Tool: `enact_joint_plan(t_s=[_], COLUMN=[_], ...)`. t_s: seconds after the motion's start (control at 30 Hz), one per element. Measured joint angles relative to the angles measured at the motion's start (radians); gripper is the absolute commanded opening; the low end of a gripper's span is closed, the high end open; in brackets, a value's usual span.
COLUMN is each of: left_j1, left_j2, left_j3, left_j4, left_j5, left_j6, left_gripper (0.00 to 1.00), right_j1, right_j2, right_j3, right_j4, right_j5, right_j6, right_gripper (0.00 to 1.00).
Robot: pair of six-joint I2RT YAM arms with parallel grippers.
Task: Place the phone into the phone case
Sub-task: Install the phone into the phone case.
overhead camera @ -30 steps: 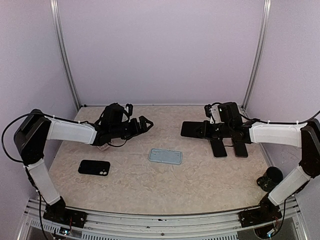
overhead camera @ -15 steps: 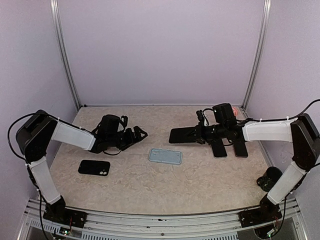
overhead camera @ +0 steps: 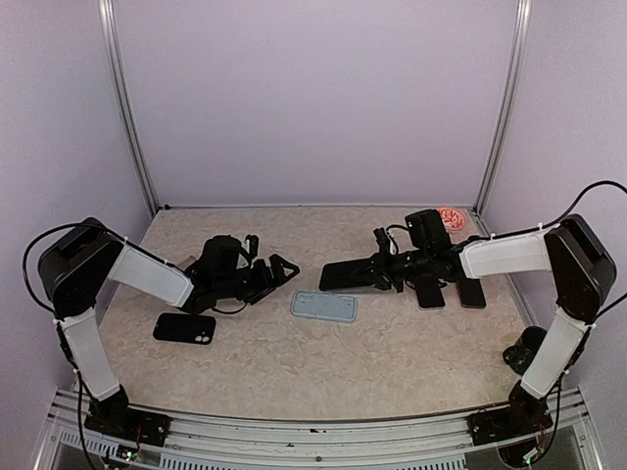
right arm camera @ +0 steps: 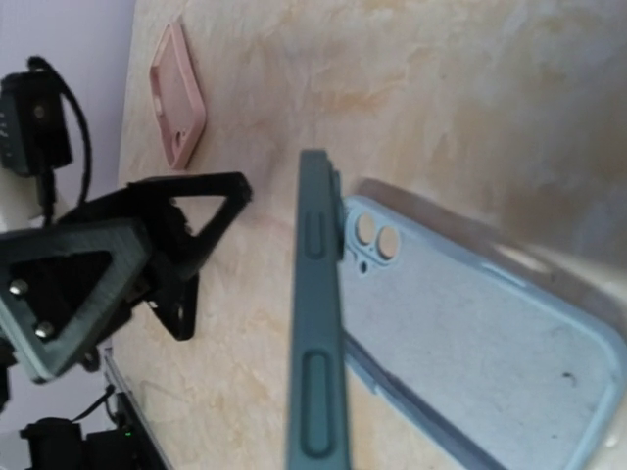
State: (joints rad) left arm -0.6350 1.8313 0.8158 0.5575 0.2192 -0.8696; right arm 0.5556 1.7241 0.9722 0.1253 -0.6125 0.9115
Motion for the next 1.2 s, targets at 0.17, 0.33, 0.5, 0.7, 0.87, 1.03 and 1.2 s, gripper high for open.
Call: enact_joint_plan(t_s=[0.17, 0.33, 0.5, 0.7, 0.87, 1.03, 1.2], left_j1=[-0.016, -0.041, -0.048, -0.052, -0.059, -0.060, -0.060], left_j2=[0.027, 0.047, 0.058, 0.078, 0.085, 0.091, 0.094], left_j3=[-0.013, -0.017, -0.038, -0.048, -0.049, -0.056, -0.065], left_j4=[0.038, 0.067, 0.114, 0.146, 0.172, 0.200, 0.212], left_j5=[0.005, 0.010, 0.017, 0.019, 0.026, 0.035, 0.037], left_j6=[-0.026, -0.046, -0.072, -0.095, -0.103, -0.119, -0.126], left_gripper=[0.99, 0.99, 0.99, 0.99, 0.99, 0.99, 0.99], right_j1=[0.009, 0.016, 0.021, 0.031, 0.032, 0.033, 0.034], right_j2=[0.017, 0.059, 0.097, 0.116, 0.125, 0.145, 0.169], right_j3=[0.000, 0.000, 0.000, -0.001, -0.002, -0.003, -0.003], right_j4=[0.035, 0.063, 0.089, 0.108, 0.137, 0.149, 0.158], right_j5=[-0.019, -0.040, -0.057, -0.072, -0.088, -0.099, -0.109], right_j6=[0.027, 0.042, 0.053, 0.062, 0.076, 0.082, 0.095], right_gripper=[0.00, 0.00, 0.00, 0.00, 0.00, 0.00, 0.00])
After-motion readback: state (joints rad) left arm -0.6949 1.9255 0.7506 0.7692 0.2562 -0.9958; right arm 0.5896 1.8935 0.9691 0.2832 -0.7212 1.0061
